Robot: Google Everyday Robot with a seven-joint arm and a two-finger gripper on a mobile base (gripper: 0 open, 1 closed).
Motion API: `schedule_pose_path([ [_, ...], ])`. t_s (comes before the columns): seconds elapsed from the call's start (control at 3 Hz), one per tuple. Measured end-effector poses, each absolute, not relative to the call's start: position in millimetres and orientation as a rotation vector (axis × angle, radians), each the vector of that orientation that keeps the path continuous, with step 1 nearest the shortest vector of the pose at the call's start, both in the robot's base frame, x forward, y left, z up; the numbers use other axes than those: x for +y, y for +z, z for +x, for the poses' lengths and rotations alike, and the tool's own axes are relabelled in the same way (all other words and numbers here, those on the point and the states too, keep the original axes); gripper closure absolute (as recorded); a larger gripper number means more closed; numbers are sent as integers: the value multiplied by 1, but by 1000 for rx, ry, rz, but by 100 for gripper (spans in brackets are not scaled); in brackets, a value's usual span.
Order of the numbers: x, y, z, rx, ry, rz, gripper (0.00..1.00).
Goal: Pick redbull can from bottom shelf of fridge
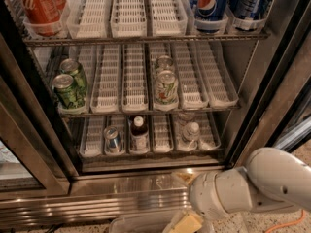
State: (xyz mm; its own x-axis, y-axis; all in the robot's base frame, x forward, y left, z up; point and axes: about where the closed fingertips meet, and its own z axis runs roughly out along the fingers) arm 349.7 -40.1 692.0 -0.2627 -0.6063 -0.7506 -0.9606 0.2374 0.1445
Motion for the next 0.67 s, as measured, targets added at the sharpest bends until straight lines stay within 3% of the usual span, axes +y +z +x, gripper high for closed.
schedule_pose_path([
  [0.33,18,642,359,1920,806,-1356,0],
  [0.67,18,642,359,1920,806,-1356,0],
])
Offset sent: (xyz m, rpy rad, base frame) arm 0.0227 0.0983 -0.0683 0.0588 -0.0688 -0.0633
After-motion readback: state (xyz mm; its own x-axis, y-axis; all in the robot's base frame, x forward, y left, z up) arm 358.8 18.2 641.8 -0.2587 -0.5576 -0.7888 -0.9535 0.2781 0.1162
